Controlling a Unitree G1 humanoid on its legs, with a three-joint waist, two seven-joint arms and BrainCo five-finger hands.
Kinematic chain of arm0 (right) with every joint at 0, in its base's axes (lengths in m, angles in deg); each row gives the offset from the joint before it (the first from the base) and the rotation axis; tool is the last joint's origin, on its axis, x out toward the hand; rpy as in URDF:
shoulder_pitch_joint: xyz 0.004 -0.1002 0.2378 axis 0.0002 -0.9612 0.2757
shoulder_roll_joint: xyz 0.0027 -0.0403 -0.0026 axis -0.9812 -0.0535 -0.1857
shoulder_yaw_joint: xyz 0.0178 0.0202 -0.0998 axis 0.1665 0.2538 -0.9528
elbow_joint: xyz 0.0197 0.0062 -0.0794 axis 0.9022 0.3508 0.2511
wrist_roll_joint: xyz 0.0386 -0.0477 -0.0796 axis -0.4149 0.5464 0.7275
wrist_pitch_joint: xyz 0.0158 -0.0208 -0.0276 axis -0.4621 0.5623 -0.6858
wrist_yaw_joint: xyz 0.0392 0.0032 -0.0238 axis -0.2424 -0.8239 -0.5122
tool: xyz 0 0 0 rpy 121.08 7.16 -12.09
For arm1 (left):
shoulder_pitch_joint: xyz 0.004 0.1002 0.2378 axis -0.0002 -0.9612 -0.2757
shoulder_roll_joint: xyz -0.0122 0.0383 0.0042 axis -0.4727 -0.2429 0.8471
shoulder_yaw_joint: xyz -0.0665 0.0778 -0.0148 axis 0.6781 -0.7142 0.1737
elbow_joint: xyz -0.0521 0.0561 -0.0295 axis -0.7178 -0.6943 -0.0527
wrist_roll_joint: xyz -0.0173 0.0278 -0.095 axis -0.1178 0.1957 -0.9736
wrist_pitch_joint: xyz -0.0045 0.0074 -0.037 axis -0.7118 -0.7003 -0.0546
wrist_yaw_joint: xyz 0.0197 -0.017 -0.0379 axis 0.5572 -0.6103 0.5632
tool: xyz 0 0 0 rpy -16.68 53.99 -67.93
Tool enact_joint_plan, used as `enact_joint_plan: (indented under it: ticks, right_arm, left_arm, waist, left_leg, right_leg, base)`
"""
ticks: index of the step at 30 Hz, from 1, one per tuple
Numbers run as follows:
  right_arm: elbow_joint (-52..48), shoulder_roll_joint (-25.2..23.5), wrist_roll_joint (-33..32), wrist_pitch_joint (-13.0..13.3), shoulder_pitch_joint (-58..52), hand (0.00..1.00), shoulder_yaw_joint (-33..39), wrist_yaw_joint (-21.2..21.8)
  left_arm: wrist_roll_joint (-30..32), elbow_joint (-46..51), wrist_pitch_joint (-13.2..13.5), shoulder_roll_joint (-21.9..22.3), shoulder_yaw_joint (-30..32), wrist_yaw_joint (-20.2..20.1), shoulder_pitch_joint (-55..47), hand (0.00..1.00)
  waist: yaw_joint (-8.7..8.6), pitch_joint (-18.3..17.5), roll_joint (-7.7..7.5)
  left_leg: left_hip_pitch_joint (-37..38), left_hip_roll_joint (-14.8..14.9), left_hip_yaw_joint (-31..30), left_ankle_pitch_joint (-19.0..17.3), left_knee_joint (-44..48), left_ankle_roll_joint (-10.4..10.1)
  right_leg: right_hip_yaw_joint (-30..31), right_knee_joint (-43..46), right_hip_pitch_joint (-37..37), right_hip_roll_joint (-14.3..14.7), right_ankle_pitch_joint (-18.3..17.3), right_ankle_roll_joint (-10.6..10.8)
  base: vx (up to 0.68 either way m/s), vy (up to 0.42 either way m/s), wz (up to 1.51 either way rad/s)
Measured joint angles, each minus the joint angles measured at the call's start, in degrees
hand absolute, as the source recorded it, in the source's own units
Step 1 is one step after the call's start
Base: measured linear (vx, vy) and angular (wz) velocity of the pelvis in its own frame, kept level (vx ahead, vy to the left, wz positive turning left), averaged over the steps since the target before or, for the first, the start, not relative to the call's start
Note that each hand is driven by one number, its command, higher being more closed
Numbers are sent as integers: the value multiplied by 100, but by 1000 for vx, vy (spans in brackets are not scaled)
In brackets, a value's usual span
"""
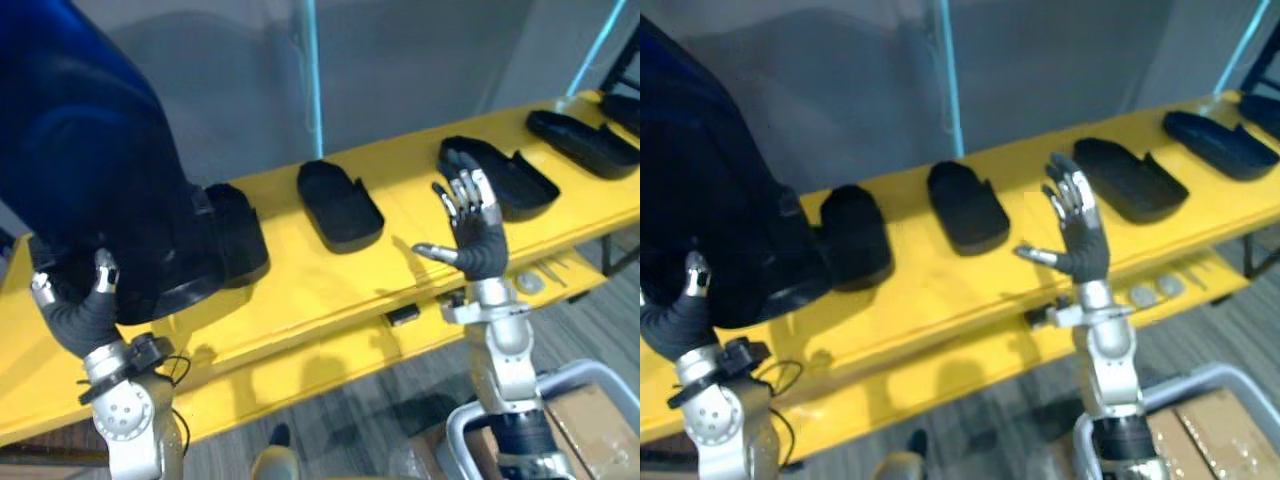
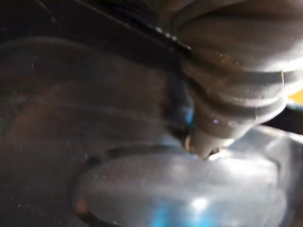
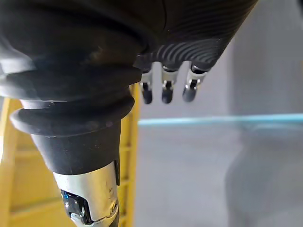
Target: Walk over and take plastic housings, then place them on the shelf
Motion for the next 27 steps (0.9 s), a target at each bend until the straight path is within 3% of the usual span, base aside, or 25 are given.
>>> enact_joint_plan:
  ticks: [3,8,11,15,19,20,22,23,24,25,27]
  right_arm:
    - [0,-93,3,3,-39,0,6,-53]
    - [0,-380,197,34,-364,0,6,-252]
    - [4,-380,143,70,-365,0,4,-122]
    - [119,-470,-198,147,-264,0,-231,131]
    - [927,-618,-193,64,176,0,-497,-5]
    - [1112,-621,-147,25,200,0,-580,-94]
    - [1125,-607,-123,30,194,0,-607,-160]
    - [1123,-575,-120,35,143,0,-533,-183]
    - [1122,-581,-122,33,109,0,-462,-183]
    - [1109,-574,-167,50,20,0,-314,-186]
    - [1050,-557,-226,78,-249,0,-87,-188]
  left_arm:
    - [-141,0,68,43,-10,-161,-38,100]
    - [-272,-8,77,41,-26,-511,-94,100]
    - [-274,-26,69,-62,-66,-504,-90,100]
    - [-195,-83,-225,-71,-113,-222,-167,100]
    - [-182,-206,-353,138,-54,-92,-502,100]
    - [-184,-331,-360,250,-37,-93,-717,100]
    - [-334,-368,-358,300,-37,-131,-942,100]
    - [-403,-381,-337,344,-30,-191,-1042,100]
    - [-426,-384,-313,355,-18,-224,-1081,100]
    - [-530,-395,-240,356,-23,-275,-1098,100]
    - [-644,-413,-27,361,-157,-458,-1087,100]
  waist:
    - [-35,-1,1]
    - [-138,-42,-127]
    - [-176,-84,-186]
    - [-159,-110,-229]
    - [49,-12,-63]
    - [176,23,37]
    - [157,35,115]
    - [155,36,107]
    - [164,34,103]
    - [155,39,68]
    - [92,32,59]
  left_leg:
    - [116,-30,186,-5,-142,2]
    - [325,-265,468,-58,-454,82]
    - [347,-396,551,-28,-488,100]
    - [225,-508,401,7,-319,134]
    - [-15,-444,254,18,41,149]
    - [-64,-443,264,165,80,320]
    - [-216,-511,242,614,-79,405]
    - [-257,-474,342,783,-321,542]
    - [-333,-468,565,580,-79,709]
    - [-405,-483,1029,91,489,871]
    - [-300,-374,1695,-610,1294,811]
  right_leg:
    - [-8,-55,50,-43,-8,7]
    - [4,-173,90,-306,-54,185]
    - [42,-226,95,-444,41,331]
    - [-59,-325,240,-523,99,410]
    - [-390,-325,381,-372,69,327]
    - [-510,-255,396,-317,2,215]
    - [-748,-225,333,-265,-111,26]
    - [-1037,-243,272,-335,-86,-51]
    - [-1135,-234,229,-350,-59,-52]
    - [-1275,-205,165,-459,-1,-53]
    - [-1434,-209,137,-670,173,16]
  base:
    - [-1,38,4]
    - [-33,106,-2]
    - [20,81,-8]
    - [56,37,16]
    - [-43,-58,50]
    - [-144,-87,60]
    - [-185,-82,85]
    - [-151,-32,77]
    - [-132,-41,78]
    - [-68,-45,55]
    - [-29,-16,54]
